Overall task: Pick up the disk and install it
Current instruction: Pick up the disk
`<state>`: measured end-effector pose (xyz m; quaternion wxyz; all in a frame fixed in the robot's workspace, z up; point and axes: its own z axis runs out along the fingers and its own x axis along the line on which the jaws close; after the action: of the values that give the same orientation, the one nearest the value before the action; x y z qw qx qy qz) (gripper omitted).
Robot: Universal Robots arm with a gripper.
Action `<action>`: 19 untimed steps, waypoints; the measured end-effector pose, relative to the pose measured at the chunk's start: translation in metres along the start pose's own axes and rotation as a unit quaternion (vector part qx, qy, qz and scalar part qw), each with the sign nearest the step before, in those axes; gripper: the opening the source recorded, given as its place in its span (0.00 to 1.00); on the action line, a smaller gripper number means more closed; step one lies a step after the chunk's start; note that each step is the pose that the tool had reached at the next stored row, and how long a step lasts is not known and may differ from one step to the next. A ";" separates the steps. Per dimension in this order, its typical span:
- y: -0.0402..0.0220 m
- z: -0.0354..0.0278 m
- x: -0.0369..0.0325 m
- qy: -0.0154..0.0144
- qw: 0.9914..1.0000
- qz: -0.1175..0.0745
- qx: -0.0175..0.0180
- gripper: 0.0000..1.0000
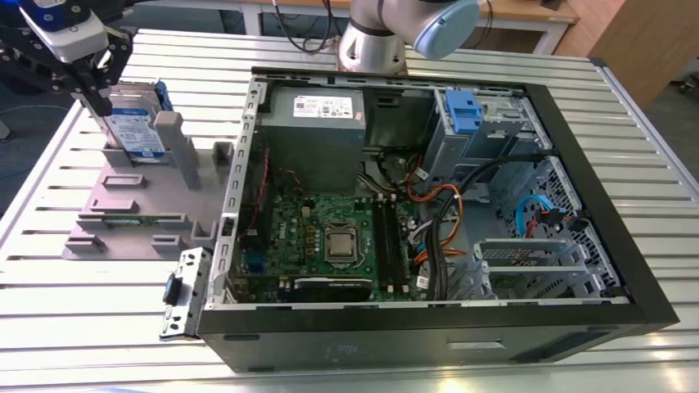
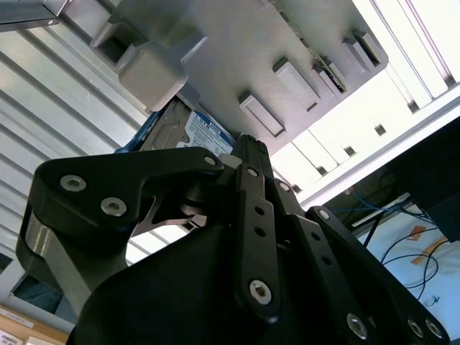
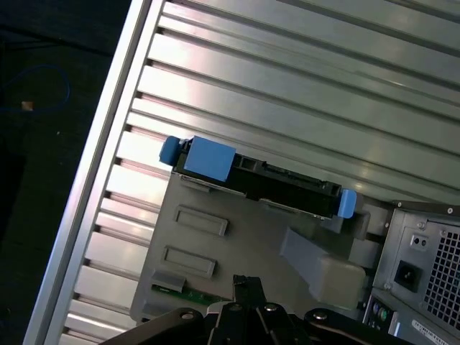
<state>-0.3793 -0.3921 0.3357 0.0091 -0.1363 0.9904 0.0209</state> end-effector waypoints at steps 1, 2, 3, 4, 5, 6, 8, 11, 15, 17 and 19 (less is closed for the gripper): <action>0.0000 0.0000 0.0000 0.000 1.000 0.000 0.000 0.11; 0.0000 0.0000 0.0000 0.000 1.000 -0.001 0.000 0.11; 0.0000 0.0000 0.0000 0.000 1.000 -0.001 0.000 0.11; 0.0000 0.0000 0.0000 0.000 1.000 -0.002 0.000 0.11; 0.0000 0.0000 0.0000 0.000 1.000 -0.002 0.000 0.11; 0.0000 0.0000 0.0000 0.000 1.000 -0.003 0.000 0.11; 0.0000 0.0001 0.0000 0.000 1.000 -0.004 0.000 0.11; 0.0000 0.0000 0.0000 0.000 1.000 -0.006 0.000 0.11; 0.0000 0.0000 0.0000 0.000 1.000 -0.008 0.000 0.11; 0.0000 0.0000 0.0000 0.000 1.000 -0.009 0.000 0.11; 0.0000 0.0000 0.0000 0.000 1.000 -0.010 0.000 0.11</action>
<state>-0.3793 -0.3921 0.3356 0.0089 -0.1460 0.9890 0.0211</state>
